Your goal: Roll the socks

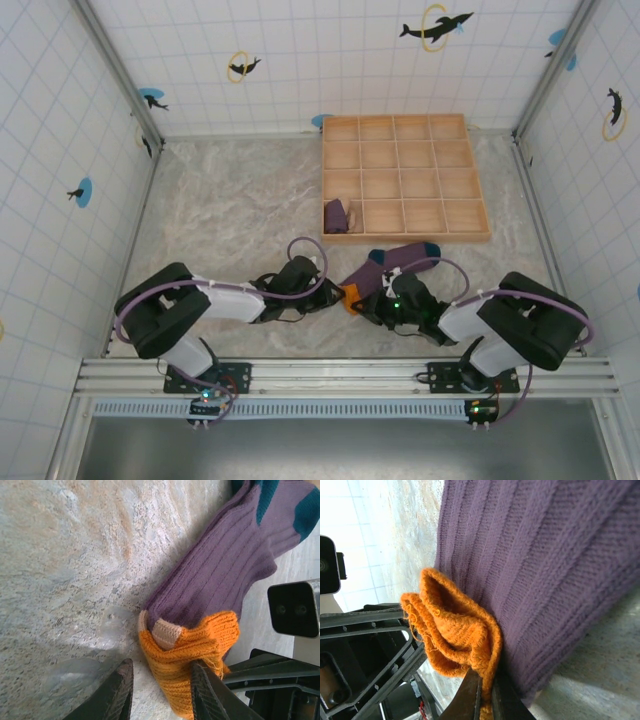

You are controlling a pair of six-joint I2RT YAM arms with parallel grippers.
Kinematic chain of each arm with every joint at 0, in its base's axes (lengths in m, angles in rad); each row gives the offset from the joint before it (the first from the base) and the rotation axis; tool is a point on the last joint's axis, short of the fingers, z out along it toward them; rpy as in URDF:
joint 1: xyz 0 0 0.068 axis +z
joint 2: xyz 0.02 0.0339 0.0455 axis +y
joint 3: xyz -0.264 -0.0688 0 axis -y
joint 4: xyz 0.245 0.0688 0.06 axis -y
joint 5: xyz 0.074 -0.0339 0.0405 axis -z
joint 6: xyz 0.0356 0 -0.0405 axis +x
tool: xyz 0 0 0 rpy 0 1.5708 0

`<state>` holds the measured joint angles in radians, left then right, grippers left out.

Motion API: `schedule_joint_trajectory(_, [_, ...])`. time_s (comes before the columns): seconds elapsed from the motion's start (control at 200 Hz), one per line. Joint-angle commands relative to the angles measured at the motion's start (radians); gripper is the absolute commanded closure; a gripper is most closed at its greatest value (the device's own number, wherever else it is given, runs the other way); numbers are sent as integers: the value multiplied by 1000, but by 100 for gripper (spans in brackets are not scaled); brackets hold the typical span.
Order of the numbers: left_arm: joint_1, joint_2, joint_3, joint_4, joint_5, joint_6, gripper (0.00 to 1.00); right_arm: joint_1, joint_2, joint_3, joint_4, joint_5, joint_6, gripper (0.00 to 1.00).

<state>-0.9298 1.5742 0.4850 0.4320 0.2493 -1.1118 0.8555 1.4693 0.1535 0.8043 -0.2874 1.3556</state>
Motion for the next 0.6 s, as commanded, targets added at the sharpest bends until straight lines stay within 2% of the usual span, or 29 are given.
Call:
schedule_joint_trajectory(0.0, [-9, 40, -7, 32, -21, -28, 65, -5, 22, -23, 43, -16, 37, 100])
schedule_joint_trajectory(0.25, [-9, 79, -19, 54, -29, -51, 68, -10, 23, -25, 57, -19, 46, 100])
schedule_joint_trajectory(0.415, [-9, 104, 5, -17, -35, -55, 76, -15, 25, -25, 68, -24, 48, 100])
schedule_joint_trajectory(0.596, [-9, 113, 64, -185, -67, -38, 90, -26, 8, -21, 44, -35, 27, 100])
